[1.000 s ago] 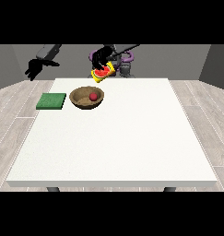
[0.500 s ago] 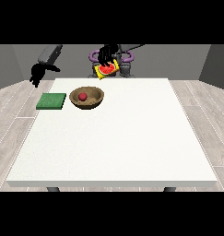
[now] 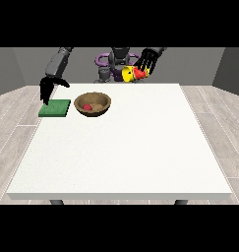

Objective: Pick the cup and pour the ball into the bowl, then pick the bowl and place it on the pad

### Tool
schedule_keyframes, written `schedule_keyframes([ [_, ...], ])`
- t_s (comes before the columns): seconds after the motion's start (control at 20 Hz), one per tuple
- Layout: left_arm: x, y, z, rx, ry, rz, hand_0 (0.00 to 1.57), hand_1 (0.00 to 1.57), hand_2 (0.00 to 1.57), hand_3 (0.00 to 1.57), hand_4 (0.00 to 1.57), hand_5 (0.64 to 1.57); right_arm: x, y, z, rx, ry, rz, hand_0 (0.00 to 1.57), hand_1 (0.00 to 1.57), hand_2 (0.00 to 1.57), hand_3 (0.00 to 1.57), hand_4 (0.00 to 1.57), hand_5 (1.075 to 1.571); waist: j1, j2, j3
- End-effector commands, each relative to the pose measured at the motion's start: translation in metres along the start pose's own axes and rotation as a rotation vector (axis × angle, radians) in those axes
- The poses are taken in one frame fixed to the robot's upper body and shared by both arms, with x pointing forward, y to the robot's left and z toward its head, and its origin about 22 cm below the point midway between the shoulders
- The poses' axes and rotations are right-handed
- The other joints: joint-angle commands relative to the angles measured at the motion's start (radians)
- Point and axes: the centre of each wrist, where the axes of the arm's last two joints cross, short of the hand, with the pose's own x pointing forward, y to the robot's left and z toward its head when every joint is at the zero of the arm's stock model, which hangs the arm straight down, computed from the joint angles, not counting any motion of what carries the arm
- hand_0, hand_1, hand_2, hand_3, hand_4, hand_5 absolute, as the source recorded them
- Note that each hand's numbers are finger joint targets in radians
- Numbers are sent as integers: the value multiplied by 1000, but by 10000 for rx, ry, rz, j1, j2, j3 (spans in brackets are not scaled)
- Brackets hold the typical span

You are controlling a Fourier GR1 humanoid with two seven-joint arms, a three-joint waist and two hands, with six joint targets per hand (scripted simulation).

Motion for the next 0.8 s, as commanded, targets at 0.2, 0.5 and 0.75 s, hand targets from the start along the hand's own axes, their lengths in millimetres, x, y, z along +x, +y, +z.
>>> schedule_keyframes([
  [0.2, -48, 6, 15, 1146, 1063, 5269, 959, 959, 932, 634, 862, 1540, 14, 19, -18, 120, -574, -735, 0, 0, 0, 0, 358, 1569, -7, 1442, -7],
  [0.5, -63, -13, 29, 1324, 1953, 8295, 0, 0, 0, 0, 0, 1545, 6, 80, -32, 1433, -45, -774, 0, 0, 0, 0, 373, 1564, -849, 1431, 5],
  [0.75, -79, -36, 57, 1227, 2105, 8542, 0, 0, 0, 0, 0, 1519, -15, 89, -20, 1677, 271, -440, 0, 0, 0, 0, 111, 1541, -1238, 1191, 33],
])
